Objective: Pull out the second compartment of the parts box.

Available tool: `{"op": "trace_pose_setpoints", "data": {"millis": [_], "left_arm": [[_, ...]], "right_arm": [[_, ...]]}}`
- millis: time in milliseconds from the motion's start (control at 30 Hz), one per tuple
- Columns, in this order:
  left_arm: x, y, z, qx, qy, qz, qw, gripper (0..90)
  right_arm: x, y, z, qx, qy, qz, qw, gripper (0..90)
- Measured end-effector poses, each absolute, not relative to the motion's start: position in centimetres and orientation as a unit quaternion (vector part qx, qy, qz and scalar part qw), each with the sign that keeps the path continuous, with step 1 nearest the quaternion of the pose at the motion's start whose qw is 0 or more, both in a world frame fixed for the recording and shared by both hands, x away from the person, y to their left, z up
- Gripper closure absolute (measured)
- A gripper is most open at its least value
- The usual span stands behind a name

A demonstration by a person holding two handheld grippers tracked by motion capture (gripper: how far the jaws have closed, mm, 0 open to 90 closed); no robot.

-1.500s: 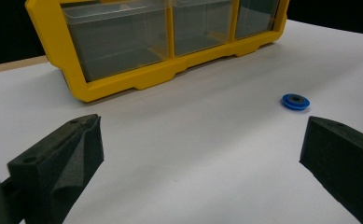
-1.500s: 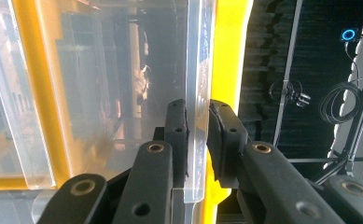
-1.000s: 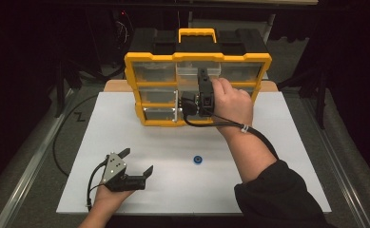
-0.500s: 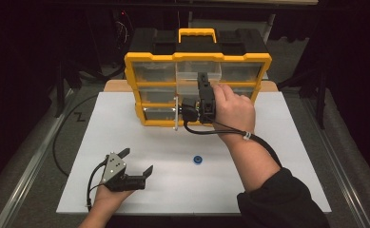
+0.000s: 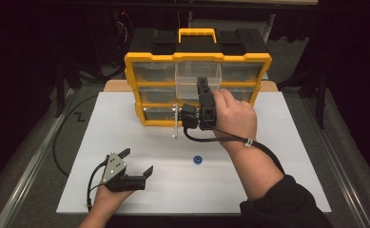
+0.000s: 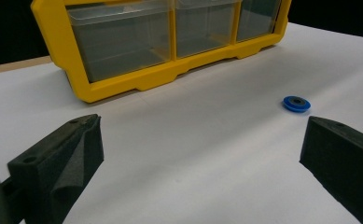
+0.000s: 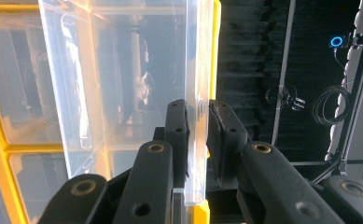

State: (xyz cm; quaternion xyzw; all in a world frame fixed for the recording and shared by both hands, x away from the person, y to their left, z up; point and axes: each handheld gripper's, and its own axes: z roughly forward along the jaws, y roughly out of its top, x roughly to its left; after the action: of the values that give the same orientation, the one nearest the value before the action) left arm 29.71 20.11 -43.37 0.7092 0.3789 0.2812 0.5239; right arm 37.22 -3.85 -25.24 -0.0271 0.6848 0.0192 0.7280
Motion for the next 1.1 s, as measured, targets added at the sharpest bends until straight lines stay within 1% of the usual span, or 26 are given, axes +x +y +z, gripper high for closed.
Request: {"op": "trace_pose_setpoints", "data": {"millis": [433, 1100], "left_arm": [[29.7, 20.1, -43.3, 0.707, 0.38, 0.281, 0.526, 0.1], [29.7, 20.1, -43.3, 0.707, 0.381, 0.282, 0.526, 0.1]], "right_arm": [[35.5, -4.0, -25.1, -0.03, 0.682, 0.023, 0.73, 80.9], [34.9, -4.2, -25.9, -0.032, 0.68, 0.025, 0.732, 79.9]]}}
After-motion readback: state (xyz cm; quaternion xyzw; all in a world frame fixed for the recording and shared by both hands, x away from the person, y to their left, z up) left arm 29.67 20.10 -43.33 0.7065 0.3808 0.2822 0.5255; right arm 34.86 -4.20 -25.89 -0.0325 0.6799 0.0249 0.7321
